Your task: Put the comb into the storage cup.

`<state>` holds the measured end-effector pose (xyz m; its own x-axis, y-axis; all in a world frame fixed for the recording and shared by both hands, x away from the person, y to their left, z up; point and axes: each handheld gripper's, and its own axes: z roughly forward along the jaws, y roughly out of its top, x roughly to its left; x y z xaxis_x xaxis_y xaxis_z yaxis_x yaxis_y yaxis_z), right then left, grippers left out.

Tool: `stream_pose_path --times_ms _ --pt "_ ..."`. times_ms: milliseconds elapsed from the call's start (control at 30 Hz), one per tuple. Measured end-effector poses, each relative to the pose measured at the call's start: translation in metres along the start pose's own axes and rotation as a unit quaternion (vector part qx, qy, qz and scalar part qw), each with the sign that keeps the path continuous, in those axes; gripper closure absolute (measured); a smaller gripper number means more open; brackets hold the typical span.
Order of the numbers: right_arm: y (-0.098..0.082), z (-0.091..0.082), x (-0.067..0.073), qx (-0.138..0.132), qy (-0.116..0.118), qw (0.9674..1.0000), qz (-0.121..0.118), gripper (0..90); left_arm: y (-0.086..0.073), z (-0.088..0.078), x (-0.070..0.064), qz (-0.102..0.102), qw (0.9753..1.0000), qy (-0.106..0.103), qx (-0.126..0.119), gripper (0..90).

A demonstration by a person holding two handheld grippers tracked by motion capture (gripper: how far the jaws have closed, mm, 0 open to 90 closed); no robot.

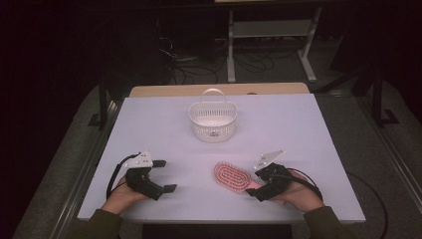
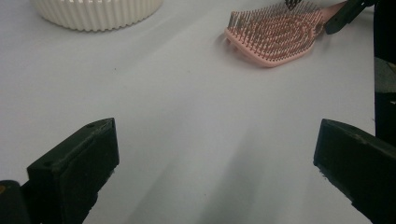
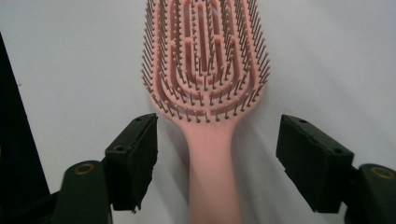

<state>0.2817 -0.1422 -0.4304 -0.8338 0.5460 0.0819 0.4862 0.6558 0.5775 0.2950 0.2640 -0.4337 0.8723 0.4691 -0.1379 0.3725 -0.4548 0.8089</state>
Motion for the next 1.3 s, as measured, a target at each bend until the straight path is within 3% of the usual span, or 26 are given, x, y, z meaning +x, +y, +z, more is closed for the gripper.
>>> stream_pose_path --times_ms 767,1300 --pt "-0.0019 0.0034 0.0009 0.030 0.013 0.9993 -0.015 50.5 -0.0003 0.0004 0.0002 -0.001 1.0000 0.000 0.000 0.1" --pt "-0.0015 0.0039 0.0016 0.034 -0.001 0.9990 -0.029 60.4 -0.0002 0.0001 0.0004 0.000 1.0000 0.001 0.000 0.1"
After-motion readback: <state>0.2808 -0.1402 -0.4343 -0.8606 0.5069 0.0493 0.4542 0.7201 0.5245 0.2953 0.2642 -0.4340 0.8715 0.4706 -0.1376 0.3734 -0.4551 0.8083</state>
